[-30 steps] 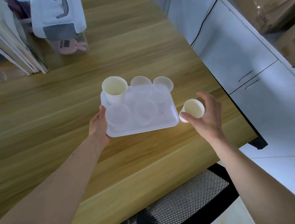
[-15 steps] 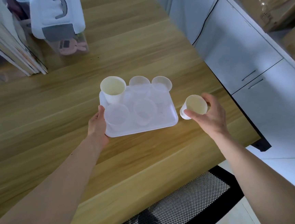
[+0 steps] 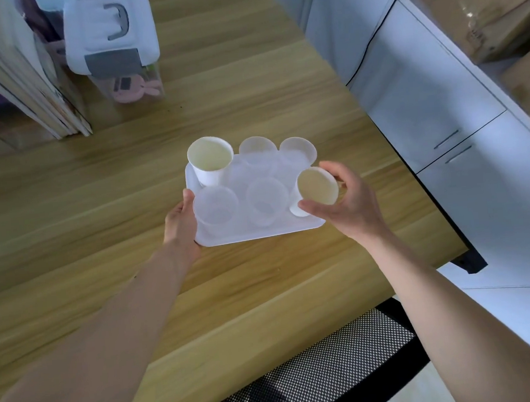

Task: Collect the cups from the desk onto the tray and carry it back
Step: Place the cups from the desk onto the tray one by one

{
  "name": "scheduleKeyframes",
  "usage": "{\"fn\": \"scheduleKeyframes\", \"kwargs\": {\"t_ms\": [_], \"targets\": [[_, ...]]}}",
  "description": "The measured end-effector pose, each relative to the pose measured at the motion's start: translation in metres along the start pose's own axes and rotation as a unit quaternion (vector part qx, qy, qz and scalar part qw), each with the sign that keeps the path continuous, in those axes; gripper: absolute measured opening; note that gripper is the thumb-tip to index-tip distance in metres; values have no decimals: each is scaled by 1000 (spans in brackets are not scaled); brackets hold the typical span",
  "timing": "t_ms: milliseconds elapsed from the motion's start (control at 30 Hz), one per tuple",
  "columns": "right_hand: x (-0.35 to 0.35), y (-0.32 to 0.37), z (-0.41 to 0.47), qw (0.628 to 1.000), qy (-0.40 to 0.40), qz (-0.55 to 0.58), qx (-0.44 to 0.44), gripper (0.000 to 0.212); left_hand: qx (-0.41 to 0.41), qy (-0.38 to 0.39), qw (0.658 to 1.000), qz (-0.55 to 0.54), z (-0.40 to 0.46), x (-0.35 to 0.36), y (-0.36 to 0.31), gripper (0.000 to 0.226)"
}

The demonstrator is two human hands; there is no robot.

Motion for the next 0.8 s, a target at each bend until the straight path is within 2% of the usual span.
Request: {"fn": "scheduleKeyframes", "kwargs": {"t_ms": [167, 267, 433, 533, 600, 667, 800], "targets": [[0, 2, -3, 999, 32, 22, -14, 79, 0, -2, 1000, 9, -3, -1, -3, 42], [0, -8, -2, 999, 17, 32, 13, 82, -3, -6, 1000, -1, -5, -1, -4, 44], [0, -40, -10, 989, -33, 113, 93, 51, -3, 0, 1000, -4, -7, -1, -6, 36], [10, -59, -23, 981, -33, 125, 146, 46, -1, 3, 1000, -15, -8, -1, -7, 37], [17, -68, -29, 970, -4, 146, 192, 55, -6, 2, 1000, -23, -7, -1, -7, 37], [23, -68, -35, 950, 61, 193, 239, 64, -6, 4, 1000, -26, -7, 0, -7, 37], [30, -59, -39, 920, 175, 245, 253, 51, 2, 10, 999, -38, -14, 5, -8, 37]]}}
Point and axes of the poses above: each hand's wrist, its own z-axis towards the middle knuckle, its own x-axis out of the palm, y = z × x, the point moved 3 cm from there along z, towards the middle knuckle, and after that the axes turned 14 degrees about x, right-handed, at the moved point
